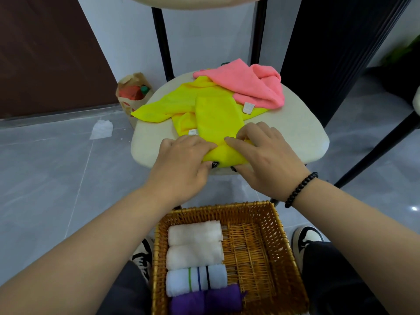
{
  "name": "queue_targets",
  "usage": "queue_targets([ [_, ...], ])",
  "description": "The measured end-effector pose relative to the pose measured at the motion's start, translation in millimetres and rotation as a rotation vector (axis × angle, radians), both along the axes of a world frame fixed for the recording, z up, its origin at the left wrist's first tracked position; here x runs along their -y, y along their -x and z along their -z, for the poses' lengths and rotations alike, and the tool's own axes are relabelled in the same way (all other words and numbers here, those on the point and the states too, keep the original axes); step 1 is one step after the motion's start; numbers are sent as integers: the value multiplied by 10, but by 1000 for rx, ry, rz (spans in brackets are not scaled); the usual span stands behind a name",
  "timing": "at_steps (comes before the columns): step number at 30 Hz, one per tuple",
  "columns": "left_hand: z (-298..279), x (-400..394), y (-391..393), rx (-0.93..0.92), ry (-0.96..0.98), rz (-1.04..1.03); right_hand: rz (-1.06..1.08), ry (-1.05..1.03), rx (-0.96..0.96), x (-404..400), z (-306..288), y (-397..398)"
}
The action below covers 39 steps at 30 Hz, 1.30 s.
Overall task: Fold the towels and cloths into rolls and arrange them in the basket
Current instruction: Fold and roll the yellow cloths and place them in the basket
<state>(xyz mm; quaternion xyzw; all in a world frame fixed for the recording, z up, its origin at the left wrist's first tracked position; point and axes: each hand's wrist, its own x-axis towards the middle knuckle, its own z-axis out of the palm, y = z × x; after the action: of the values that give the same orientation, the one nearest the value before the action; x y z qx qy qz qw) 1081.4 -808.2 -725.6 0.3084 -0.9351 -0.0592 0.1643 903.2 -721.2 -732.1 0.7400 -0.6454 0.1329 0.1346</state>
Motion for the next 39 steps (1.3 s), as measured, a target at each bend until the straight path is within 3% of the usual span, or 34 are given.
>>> queue_targets([
  [3, -47, 51, 10, 89, -109, -23, -26, 8, 48, -8, 10, -9],
  [10, 16, -26, -81, 1, -28, 57, 11, -218, 366, 59, -142, 34],
  [13, 55, 10, -66, -86, -144, 45, -4, -210, 353, 65, -126, 12],
  [17, 59, 34, -35, -165, -287, -36, -54, -49, 179, 37, -63, -29],
  [23, 25, 13, -11, -154, -310, -86, -25, -41, 126, 41, -46, -27],
  [29, 15, -31, -82, -14, -131, -28, 58, -255, 348, 93, -229, 5],
  [34, 58, -15, -80, 34, -326, 12, 92, -473, 453, 60, -336, 20],
  [39, 61, -3, -56, -77, -479, -30, -45, -112, 279, -4, -237, -62],
])
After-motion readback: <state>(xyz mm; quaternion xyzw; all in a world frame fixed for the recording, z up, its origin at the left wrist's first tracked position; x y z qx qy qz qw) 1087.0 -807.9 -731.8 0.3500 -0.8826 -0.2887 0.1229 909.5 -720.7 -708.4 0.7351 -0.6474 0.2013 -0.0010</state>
